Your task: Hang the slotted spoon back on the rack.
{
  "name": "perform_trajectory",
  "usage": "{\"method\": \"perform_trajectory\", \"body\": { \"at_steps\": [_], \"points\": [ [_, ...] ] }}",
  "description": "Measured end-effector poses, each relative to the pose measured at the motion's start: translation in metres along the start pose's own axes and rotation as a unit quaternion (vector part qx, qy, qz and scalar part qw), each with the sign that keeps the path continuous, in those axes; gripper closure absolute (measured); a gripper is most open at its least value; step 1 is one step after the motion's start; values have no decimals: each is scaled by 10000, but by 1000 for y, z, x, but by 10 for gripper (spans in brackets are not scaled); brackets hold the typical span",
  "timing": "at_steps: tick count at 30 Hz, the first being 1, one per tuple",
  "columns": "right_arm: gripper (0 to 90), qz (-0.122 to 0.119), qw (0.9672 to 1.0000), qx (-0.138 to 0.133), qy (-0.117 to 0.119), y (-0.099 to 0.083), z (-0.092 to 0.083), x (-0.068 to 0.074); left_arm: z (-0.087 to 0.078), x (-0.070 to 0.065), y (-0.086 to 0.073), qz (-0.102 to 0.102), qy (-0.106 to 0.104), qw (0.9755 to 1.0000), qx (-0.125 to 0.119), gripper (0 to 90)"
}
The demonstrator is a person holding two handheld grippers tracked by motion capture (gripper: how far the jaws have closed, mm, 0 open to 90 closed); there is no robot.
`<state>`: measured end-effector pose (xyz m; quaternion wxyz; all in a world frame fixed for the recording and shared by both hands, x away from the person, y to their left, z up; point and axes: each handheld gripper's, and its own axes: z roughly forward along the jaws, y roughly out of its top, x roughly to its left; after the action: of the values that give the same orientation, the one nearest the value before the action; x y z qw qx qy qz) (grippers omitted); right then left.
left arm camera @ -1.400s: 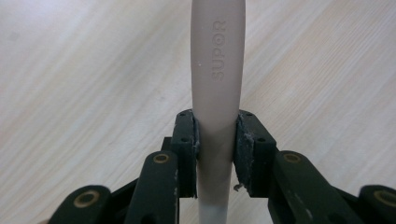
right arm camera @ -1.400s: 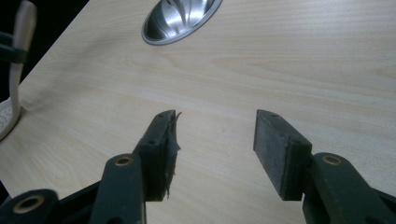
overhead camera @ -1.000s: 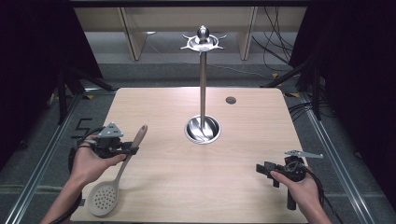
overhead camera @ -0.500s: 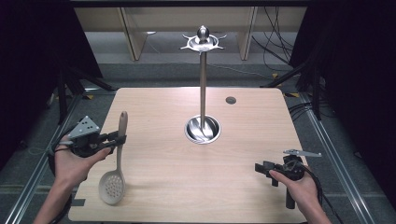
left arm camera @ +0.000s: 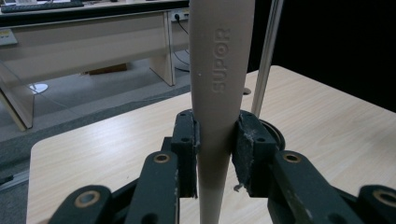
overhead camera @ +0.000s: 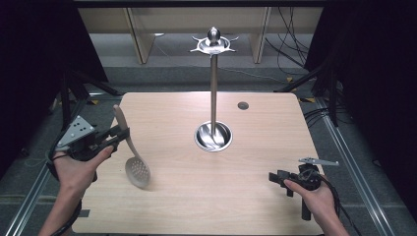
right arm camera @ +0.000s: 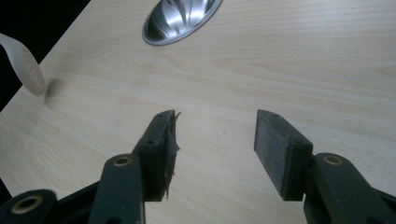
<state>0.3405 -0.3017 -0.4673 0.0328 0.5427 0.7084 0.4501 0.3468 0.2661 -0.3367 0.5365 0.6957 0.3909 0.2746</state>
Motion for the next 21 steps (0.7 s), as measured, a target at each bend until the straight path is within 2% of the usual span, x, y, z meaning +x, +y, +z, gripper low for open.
{"method": "perform_trajectory", "body": {
  "at_steps": [1, 2, 3, 4, 5, 6, 9, 10, 13, 14, 16, 18, 21],
  "points": [
    [492, 201, 9998, 38, -13, 0, -1, 3, 2, -1, 3, -20, -18, 10000, -48, 705],
    [492, 113, 9999, 18, -85, -1, 0, 3, 3, -1, 5, -1, -10, 10000, -78, 706],
    [492, 132, 9999, 40, -96, -1, -1, 4, 5, -1, 8, 7, -24, 9999, -115, 706],
    [491, -50, 10000, 6, -61, 0, -1, 2, 6, -2, 10, 24, -17, 9999, -143, 706],
    [491, -41, 10000, 4, 1, 0, -2, 2, 8, -3, 12, 20, -27, 9999, -169, 705],
    [491, -57, 10000, 7, -82, 0, -1, 2, 9, -4, 14, 41, -37, 9998, -187, 705],
    [491, -32, 10000, 0, -2, 0, -2, 2, 13, -6, 18, 41, -64, 9997, -227, 705],
    [491, -55, 10000, 1, -74, 0, -1, 1, 14, -6, 19, 42, -73, 9997, -244, 705],
    [491, 2, 10000, 9, 14, 0, -2, 1, 18, -8, 22, 43, -97, 9996, -280, 705],
    [491, 95, 10000, 13, 6, -1, -2, 3, 19, -8, 23, 56, -112, 9995, -278, 705],
    [491, 3, 10000, 6, 10, 0, -2, 1, 21, -10, 24, 56, -133, 9994, -304, 705],
    [491, -44, 9999, -1, -146, 0, -3, 1, 23, -12, 26, 67, -158, 9994, -316, 705],
    [491, -27, 9999, -50, -96, 0, -2, 1, 27, -14, 28, 99, -199, 9992, -331, 705]
  ]
}}
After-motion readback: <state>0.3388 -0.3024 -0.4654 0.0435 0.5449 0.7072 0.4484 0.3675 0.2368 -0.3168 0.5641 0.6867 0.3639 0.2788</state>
